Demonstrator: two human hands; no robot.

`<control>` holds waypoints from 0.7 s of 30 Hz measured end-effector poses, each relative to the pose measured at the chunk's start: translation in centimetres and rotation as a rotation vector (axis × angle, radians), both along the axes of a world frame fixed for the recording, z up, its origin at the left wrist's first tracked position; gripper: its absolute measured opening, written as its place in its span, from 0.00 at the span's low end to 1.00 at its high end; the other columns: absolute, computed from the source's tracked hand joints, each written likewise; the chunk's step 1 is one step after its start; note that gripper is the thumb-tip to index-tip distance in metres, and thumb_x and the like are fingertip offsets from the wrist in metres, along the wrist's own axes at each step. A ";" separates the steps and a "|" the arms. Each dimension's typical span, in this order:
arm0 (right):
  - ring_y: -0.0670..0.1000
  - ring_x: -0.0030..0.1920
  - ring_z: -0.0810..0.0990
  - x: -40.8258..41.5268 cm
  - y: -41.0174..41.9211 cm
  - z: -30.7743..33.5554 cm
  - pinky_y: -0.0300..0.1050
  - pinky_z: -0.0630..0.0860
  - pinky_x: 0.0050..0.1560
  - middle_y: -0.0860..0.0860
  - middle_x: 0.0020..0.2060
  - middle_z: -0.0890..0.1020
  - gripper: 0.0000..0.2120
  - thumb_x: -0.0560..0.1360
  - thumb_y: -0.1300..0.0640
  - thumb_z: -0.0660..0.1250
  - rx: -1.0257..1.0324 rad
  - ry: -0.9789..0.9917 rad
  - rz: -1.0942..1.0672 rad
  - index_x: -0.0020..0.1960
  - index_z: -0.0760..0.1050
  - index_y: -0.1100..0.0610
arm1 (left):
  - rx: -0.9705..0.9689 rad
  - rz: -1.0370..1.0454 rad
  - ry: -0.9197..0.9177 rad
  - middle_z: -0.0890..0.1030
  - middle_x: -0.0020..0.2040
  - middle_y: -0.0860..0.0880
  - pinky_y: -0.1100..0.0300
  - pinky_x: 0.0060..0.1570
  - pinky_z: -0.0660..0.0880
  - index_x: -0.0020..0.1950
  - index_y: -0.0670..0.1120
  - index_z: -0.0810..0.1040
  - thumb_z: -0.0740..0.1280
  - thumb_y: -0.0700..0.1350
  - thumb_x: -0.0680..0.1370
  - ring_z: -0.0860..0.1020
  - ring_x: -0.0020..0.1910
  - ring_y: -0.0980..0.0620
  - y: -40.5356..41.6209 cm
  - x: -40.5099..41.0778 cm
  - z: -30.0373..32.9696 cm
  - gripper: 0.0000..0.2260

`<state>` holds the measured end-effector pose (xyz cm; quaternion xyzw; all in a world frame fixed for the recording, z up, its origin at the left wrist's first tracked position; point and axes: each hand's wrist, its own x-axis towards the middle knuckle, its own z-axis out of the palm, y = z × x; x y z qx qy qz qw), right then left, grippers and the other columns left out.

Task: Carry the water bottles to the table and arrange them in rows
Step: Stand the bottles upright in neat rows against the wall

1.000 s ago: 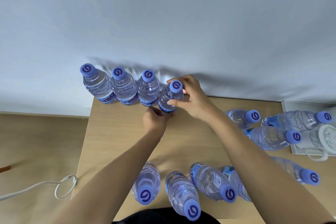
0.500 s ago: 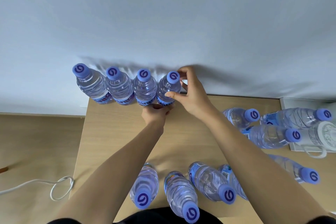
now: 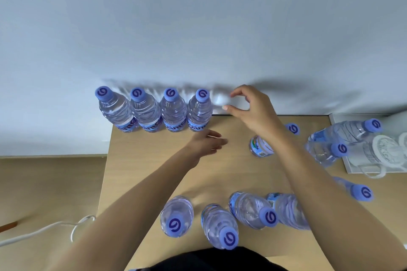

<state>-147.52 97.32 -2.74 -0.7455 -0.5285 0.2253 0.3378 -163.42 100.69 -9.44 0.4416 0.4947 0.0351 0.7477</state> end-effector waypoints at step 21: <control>0.48 0.47 0.81 4.5 -10.4 -1.8 0.37 0.78 0.48 0.49 0.45 0.82 0.14 0.69 0.60 0.78 -0.053 0.532 -0.388 0.53 0.80 0.56 | 0.203 -0.103 -0.034 0.83 0.50 0.45 0.52 0.59 0.77 0.57 0.42 0.77 0.73 0.44 0.76 0.82 0.47 0.50 -2.0 -1.6 4.3 0.13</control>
